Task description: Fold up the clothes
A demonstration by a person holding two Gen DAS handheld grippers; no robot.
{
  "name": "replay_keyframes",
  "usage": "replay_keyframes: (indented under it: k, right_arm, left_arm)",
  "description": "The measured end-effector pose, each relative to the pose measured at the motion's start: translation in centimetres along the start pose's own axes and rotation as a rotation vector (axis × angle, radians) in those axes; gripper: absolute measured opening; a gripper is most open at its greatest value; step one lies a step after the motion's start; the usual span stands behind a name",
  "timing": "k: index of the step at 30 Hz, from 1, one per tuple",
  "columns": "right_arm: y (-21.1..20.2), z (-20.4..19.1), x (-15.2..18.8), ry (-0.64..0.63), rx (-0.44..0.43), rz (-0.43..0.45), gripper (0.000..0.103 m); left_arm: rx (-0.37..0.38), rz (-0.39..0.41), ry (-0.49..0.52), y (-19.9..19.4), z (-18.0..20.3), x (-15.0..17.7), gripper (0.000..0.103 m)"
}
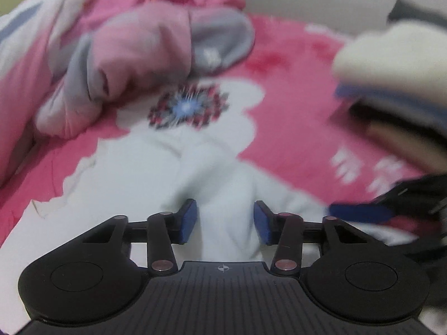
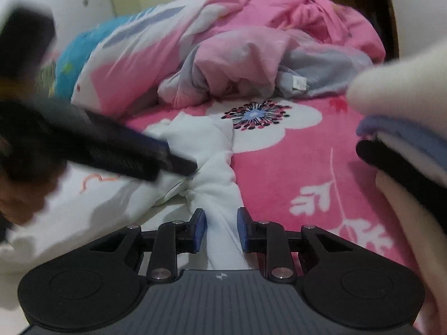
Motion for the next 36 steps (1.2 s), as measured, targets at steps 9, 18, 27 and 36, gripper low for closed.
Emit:
replay_keyframes:
  k: [9,18,27,36]
  right_arm:
    - [0.0,1.5,-0.1,0.095,-0.049,0.002,0.027]
    - [0.1,1.6,-0.1,0.095,-0.052,0.002,0.027]
    - [0.0,1.7,-0.1,0.103,-0.057,0.001,0.027]
    - [0.0,1.8,-0.1,0.112,-0.062,0.002,0.028]
  left_arm:
    - [-0.142,0.041,-0.296,1.1,-9.1,0.5,0.035]
    - [-0.243,0.14,-0.3,-0.8,-10.4,-2.5,0.039]
    - [-0.144,0.242,0.14,-2.1,-1.6,-6.1,0.047]
    - [-0.095,0.059,0.47,3.8,1.4,-3.4,0.03]
Point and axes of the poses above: each gripper's, at about its wrist camera, not at the fingertips, and y roughly the way its jaws point, z to its right, x to its underside, the point moved 2 cm from there along y, roughly the way its jaws point, and after that the axes turned 8 degrees about z, right-handed, at the moved point
